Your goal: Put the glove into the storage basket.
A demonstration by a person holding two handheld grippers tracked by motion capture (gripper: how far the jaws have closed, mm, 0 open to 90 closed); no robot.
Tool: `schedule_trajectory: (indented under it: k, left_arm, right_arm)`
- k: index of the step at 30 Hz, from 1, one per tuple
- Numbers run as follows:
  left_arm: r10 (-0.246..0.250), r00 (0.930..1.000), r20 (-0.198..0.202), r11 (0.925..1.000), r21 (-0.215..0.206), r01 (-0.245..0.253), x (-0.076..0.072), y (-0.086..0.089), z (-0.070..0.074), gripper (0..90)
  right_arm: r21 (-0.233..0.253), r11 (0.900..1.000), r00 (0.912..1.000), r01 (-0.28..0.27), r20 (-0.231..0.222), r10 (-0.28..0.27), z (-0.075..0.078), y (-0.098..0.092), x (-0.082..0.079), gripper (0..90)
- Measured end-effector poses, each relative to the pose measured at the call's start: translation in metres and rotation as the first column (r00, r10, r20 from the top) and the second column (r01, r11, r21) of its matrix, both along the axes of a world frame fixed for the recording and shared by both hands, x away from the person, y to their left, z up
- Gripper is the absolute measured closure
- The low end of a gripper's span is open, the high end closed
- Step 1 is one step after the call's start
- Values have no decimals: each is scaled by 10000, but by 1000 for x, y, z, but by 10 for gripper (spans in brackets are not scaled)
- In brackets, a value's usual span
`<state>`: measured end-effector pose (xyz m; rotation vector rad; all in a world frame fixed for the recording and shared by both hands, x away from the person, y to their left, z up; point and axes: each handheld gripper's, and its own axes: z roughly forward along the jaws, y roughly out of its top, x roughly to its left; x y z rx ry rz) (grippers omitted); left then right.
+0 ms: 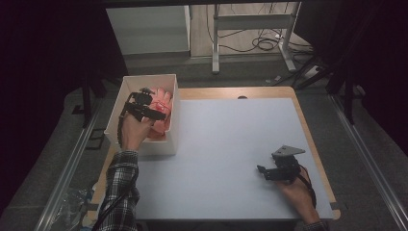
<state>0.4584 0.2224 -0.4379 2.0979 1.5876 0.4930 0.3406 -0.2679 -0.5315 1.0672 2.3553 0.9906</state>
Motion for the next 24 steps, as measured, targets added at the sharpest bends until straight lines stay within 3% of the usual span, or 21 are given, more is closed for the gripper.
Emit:
schedule_trajectory:
  k: [12, 24]
  left_arm:
    - [-440, 9961, 768, 9989, -141, 452, -16, 3, 16, 15]
    - [-1022, 9851, 1382, 9940, -257, 1068, -30, -3, 38, 8]
  right_arm:
    - [-6, 10000, 10000, -1, 9, 1, 0, 0, 0, 204]
    - [-11, 10000, 10000, -3, 15, 3, 0, 0, 0, 204]
